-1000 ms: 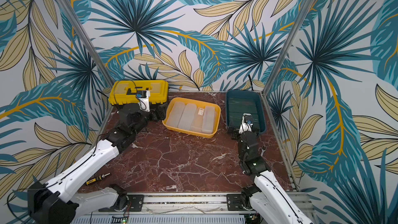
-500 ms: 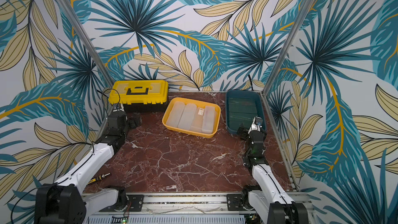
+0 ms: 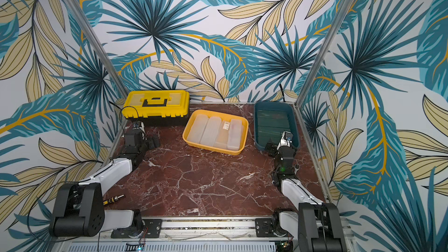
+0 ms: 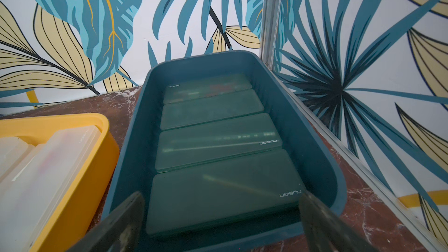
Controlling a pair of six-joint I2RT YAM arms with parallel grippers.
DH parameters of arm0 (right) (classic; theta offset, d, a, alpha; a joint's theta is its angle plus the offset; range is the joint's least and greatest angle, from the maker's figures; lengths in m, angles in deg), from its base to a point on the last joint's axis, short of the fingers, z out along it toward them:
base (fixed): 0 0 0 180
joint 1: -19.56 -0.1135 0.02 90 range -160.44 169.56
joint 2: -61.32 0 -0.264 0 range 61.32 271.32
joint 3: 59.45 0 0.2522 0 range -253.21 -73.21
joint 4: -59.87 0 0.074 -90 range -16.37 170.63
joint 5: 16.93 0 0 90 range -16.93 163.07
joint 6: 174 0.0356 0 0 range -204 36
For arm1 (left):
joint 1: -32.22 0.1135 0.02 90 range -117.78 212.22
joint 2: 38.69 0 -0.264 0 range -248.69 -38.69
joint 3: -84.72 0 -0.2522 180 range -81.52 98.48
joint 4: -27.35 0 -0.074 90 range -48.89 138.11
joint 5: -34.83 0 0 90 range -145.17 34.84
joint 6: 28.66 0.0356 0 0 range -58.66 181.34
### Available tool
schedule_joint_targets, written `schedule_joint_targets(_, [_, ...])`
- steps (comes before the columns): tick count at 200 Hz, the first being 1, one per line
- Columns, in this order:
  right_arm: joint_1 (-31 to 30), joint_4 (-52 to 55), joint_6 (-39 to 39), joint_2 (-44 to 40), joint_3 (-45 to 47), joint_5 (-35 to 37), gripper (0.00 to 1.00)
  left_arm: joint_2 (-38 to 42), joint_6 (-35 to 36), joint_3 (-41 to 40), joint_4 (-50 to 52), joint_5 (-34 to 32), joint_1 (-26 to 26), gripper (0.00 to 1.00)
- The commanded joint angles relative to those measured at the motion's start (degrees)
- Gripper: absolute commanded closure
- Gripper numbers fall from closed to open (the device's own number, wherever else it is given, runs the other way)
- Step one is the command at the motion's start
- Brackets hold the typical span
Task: Place the pencil cases by color into the storage box
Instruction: Reset both arms
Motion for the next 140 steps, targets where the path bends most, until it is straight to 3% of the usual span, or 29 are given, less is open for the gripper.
schedule_joint_targets(1, [0.4,-4.2,-0.8,1.6,1.3,-1.8,0.01,1.3,3.1,-3.9,-7.6,5.9,0.3,0.01])
schedule_joint_targets(60, [0.4,-6.1,-1.5,4.7,1.1,-4.9,0.01,-0.6,4.5,-7.6,-15.8,7.8,0.3,0.01])
schedule_joint_targets(121, [0.2,-15.7,-3.9,17.1,-0.3,-7.3,0.01,-1.3,2.3,-8.8,-20.3,9.8,3.9,0.00])
schedule_joint_targets(140, [0.2,-15.7,-3.3,16.7,-0.2,-5.9,0.01,-1.7,2.7,-8.9,-21.8,9.8,4.1,0.00])
